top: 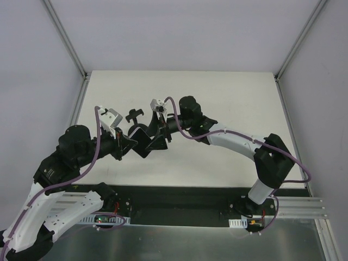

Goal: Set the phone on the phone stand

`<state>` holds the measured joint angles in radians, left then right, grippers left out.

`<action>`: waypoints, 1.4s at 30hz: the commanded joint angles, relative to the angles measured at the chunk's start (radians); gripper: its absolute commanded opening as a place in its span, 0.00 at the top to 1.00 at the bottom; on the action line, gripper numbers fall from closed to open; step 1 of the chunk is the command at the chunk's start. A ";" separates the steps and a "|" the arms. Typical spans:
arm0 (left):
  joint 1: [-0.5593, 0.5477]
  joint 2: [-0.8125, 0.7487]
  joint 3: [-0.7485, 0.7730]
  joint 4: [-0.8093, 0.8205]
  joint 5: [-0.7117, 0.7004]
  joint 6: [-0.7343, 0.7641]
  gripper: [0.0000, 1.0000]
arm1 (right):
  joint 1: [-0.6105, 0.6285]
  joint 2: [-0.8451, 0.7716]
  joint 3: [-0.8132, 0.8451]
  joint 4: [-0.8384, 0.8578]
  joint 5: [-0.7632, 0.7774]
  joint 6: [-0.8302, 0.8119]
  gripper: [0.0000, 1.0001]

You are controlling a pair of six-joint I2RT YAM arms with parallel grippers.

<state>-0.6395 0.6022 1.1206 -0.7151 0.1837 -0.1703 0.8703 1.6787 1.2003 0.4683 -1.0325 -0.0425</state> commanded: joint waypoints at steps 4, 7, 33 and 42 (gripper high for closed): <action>0.006 0.027 0.021 0.154 0.086 0.015 1.00 | 0.032 0.018 0.067 0.067 -0.130 0.020 0.48; 0.006 0.024 -0.002 0.187 0.076 -0.001 1.00 | 0.035 0.015 0.065 0.066 -0.133 0.015 0.59; 0.006 0.013 -0.124 0.372 0.165 -0.089 1.00 | 0.022 -0.023 0.030 0.124 -0.105 0.078 0.59; 0.006 0.051 0.059 0.002 -0.421 -0.115 1.00 | -0.002 -0.096 -0.030 -0.084 0.579 -0.030 0.28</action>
<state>-0.6292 0.6590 1.0698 -0.5850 0.0666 -0.2543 0.8715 1.6558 1.1660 0.4686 -0.8215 -0.0147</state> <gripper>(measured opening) 0.060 0.733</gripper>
